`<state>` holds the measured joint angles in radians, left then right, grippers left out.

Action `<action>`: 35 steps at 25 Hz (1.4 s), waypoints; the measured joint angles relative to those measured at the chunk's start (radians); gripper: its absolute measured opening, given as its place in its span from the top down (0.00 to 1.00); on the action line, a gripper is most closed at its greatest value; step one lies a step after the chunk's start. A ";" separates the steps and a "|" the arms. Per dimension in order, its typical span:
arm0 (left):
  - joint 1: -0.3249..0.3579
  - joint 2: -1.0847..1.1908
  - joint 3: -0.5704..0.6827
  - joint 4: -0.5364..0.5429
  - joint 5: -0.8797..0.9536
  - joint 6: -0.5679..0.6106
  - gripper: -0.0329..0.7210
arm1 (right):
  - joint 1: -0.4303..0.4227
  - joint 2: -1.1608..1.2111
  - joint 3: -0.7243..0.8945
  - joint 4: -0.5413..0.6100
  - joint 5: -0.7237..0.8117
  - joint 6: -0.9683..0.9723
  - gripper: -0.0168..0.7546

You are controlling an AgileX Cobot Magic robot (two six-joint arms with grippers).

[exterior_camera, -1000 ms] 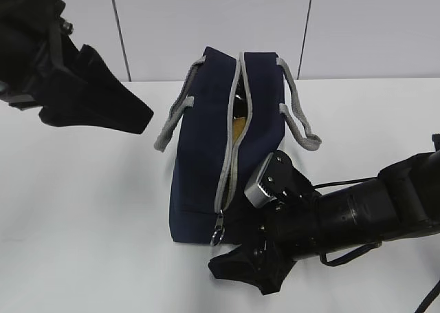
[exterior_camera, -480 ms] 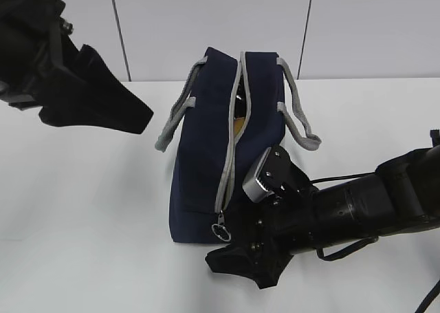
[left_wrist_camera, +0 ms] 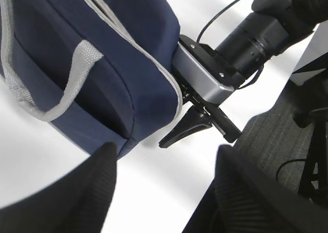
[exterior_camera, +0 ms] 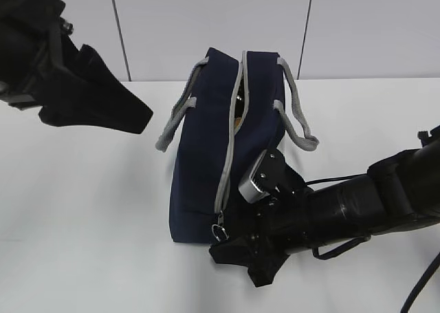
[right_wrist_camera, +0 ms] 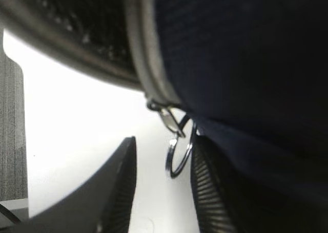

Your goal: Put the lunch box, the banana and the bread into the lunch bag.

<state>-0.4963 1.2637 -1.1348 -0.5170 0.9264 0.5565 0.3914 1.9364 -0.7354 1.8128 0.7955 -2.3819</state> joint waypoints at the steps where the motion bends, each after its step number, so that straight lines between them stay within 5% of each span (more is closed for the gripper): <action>1: 0.000 0.000 0.000 0.000 0.000 0.000 0.39 | 0.000 0.002 0.000 0.000 -0.007 0.000 0.66; 22: 0.000 0.000 0.000 0.000 0.010 0.000 0.39 | 0.000 0.004 0.000 0.000 -0.022 0.025 0.97; 28: 0.000 0.000 0.000 0.000 0.016 0.000 0.39 | 0.000 0.004 0.000 -0.014 -0.022 0.168 1.00; 35: 0.000 0.000 0.000 0.000 0.018 0.000 0.39 | 0.000 -0.084 0.000 -0.182 -0.072 0.413 1.00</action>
<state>-0.4963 1.2637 -1.1348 -0.5170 0.9443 0.5565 0.3914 1.8525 -0.7354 1.6310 0.7232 -1.9686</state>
